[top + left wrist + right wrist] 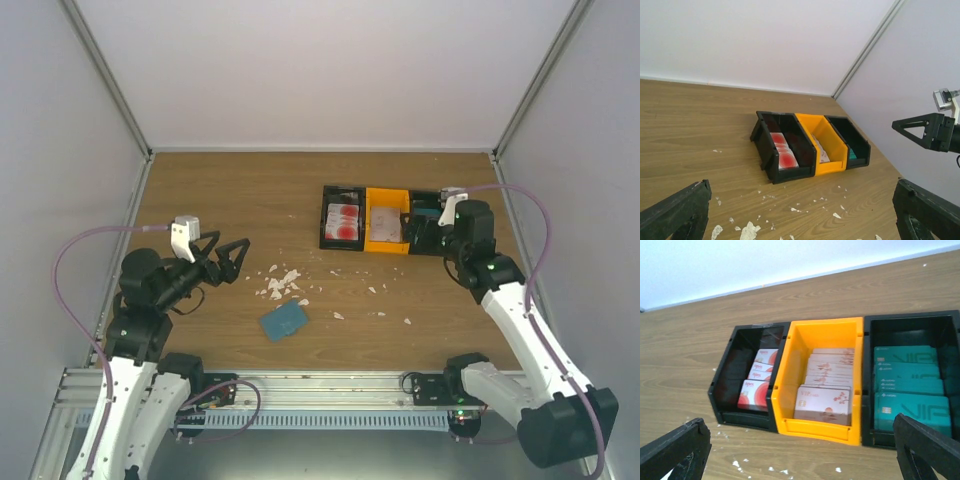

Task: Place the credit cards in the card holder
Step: Turn over the card holder at the center of the board.

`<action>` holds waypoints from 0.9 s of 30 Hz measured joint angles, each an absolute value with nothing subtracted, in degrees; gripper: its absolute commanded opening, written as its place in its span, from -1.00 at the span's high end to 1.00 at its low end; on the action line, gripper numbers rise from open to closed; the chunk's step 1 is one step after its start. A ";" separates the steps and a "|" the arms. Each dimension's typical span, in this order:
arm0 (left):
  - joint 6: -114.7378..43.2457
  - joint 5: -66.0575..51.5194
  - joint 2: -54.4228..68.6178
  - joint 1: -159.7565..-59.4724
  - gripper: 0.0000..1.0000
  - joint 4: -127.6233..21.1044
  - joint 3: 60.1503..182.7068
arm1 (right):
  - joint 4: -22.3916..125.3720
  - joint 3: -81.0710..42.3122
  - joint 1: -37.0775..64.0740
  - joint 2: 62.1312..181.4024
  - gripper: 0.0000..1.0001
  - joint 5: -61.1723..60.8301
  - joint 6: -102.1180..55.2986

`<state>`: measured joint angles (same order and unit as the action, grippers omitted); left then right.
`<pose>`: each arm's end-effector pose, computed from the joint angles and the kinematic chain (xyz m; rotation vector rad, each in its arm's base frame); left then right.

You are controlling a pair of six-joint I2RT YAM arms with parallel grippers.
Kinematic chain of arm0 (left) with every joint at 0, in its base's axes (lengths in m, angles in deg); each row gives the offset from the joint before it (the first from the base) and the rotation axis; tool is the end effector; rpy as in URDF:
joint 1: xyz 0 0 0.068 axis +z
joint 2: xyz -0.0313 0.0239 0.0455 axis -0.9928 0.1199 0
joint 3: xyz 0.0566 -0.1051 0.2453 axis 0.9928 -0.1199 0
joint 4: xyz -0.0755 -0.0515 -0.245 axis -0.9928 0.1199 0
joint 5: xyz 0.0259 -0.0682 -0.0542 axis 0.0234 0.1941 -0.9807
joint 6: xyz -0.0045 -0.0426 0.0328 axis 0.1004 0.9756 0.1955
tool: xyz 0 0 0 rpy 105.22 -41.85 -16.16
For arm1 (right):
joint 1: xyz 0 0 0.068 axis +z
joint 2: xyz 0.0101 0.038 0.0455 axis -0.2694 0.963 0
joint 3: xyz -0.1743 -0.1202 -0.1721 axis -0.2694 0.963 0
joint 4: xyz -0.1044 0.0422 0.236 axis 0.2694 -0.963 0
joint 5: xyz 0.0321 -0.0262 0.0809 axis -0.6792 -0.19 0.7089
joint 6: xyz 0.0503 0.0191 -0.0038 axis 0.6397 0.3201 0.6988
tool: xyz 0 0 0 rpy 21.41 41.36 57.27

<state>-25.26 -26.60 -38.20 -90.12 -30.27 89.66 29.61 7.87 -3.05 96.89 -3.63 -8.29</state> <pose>0.1227 -0.0317 0.3294 0.1255 1.7972 -0.7876 0.2128 0.0501 0.3038 0.1291 2.1246 0.4366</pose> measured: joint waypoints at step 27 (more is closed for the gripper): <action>-18.29 -33.95 -35.23 -90.14 -0.98 -30.49 79.87 | 46.74 8.92 34.02 132.65 -0.80 12.00 6.11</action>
<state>-18.29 -33.95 -35.23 -90.14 -30.49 79.87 46.74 8.92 34.02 132.65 12.00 6.11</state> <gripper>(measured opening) 0.990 0.948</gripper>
